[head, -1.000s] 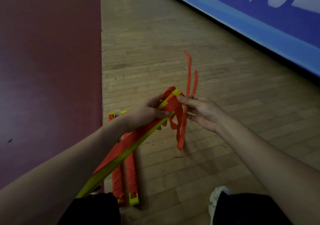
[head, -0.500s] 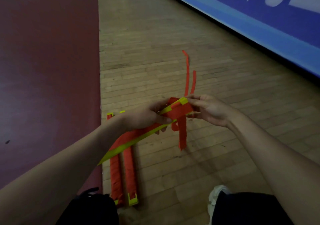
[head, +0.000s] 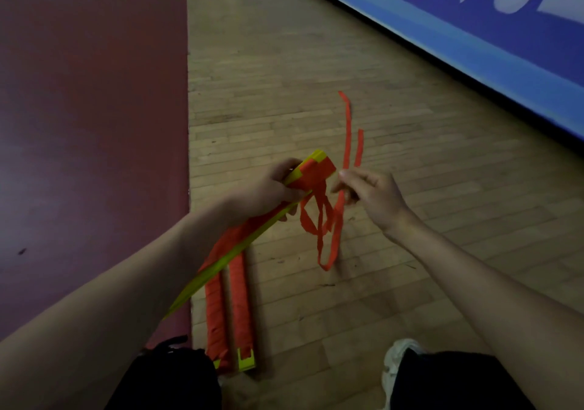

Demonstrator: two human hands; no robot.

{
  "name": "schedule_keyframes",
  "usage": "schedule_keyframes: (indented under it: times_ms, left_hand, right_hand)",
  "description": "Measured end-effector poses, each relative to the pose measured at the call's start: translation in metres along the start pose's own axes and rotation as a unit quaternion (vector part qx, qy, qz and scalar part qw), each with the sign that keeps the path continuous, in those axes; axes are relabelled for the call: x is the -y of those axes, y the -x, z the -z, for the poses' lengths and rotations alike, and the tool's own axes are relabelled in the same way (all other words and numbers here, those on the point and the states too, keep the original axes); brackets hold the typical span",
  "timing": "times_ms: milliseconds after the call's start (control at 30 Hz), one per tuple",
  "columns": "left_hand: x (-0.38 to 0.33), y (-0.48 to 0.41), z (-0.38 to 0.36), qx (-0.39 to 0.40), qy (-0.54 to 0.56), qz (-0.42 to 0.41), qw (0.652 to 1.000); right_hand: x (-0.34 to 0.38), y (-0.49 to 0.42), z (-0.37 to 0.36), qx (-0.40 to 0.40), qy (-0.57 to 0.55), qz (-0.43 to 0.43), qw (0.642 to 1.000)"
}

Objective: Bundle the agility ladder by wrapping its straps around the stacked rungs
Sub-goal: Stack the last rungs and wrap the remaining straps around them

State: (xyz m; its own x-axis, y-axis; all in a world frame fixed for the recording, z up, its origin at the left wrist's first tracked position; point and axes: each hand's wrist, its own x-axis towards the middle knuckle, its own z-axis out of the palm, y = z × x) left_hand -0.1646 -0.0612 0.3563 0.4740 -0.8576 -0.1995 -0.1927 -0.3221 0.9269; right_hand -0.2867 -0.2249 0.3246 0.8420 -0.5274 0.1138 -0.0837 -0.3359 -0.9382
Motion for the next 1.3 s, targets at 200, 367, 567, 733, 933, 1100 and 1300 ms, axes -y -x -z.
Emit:
schedule_keyframes:
  times_ms: [200,367,567,733,933,1100,1300]
  left_hand:
    - [-0.003,0.000,-0.002,-0.045,-0.010,0.016,0.999]
    - [-0.002,0.001,-0.002,-0.048,-0.031,0.026,0.998]
    - [-0.005,0.002,-0.004,-0.038,0.018,0.048,0.998]
    - [-0.007,0.002,-0.006,-0.045,0.024,0.054,0.997]
    - [-0.006,0.000,-0.006,-0.055,-0.011,0.070,0.996]
    - [-0.007,0.000,-0.006,-0.039,-0.009,0.087,0.995]
    - [-0.007,0.000,-0.004,-0.015,0.016,0.082,0.996]
  right_hand:
    - [-0.005,0.007,-0.023,0.179,0.094,-0.051,0.978]
    - [-0.005,0.010,-0.022,0.132,0.202,-0.049,0.969]
    - [-0.003,0.011,-0.021,0.093,0.096,-0.067,0.989]
    - [-0.005,0.012,-0.029,0.055,0.043,-0.075,0.995]
    - [0.000,0.022,-0.032,0.082,0.142,-0.050,0.985]
    - [0.001,0.023,-0.033,0.094,0.126,-0.051,0.986]
    - [-0.003,0.009,-0.026,0.069,0.128,-0.074,0.987]
